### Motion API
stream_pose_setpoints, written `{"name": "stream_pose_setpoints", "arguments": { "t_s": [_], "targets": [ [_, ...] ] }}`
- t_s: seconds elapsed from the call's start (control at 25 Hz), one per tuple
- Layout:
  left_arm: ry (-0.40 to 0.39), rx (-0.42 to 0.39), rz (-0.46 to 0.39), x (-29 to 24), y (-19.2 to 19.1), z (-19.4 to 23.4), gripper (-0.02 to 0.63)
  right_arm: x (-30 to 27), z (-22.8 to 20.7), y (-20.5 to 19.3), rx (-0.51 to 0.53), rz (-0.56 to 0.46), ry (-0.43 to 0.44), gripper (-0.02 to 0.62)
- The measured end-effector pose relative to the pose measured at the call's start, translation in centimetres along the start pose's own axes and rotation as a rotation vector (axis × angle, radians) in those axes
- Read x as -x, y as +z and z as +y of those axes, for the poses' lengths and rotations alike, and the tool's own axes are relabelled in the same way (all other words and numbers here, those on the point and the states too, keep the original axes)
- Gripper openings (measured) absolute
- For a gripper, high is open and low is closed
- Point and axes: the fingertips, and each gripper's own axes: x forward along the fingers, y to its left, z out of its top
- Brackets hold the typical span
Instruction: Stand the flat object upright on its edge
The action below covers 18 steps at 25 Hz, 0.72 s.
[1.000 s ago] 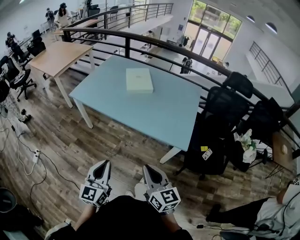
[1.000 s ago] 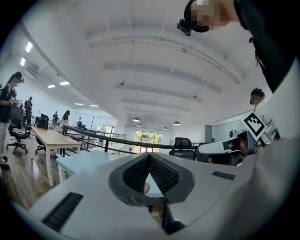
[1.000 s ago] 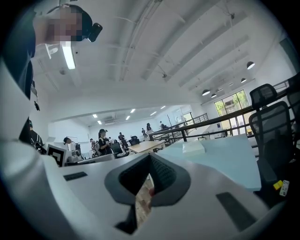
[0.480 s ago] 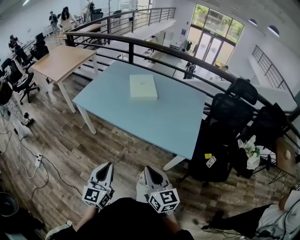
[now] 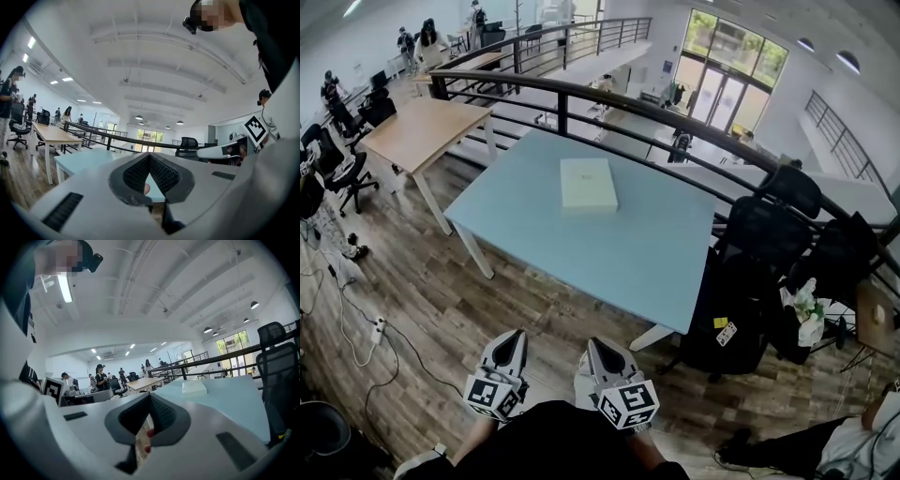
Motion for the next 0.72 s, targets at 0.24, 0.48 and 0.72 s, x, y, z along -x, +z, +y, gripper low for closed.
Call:
{"name": "stream_pose_setpoints", "arguments": {
  "t_s": [0.24, 0.48, 0.72],
  "targets": [
    [0.02, -0.013, -0.007, -2.0, 0.5, 1.5, 0.003, -2.1, -1.4, 0.5, -0.018, -0.002, 0.01, 0.008],
    [0.049, -0.013, 0.012, -4.0, 0.4, 2.6, 0.003, -3.8, -3.3, 0.6, -0.02, 0.003, -0.017, 0.008],
    [0.054, -0.015, 0.011, -6.9, 0.9, 3.2, 0.003, -5.4, -6.0, 1.7, -0.038, 0.012, -0.025, 0.008]
  ]
}}
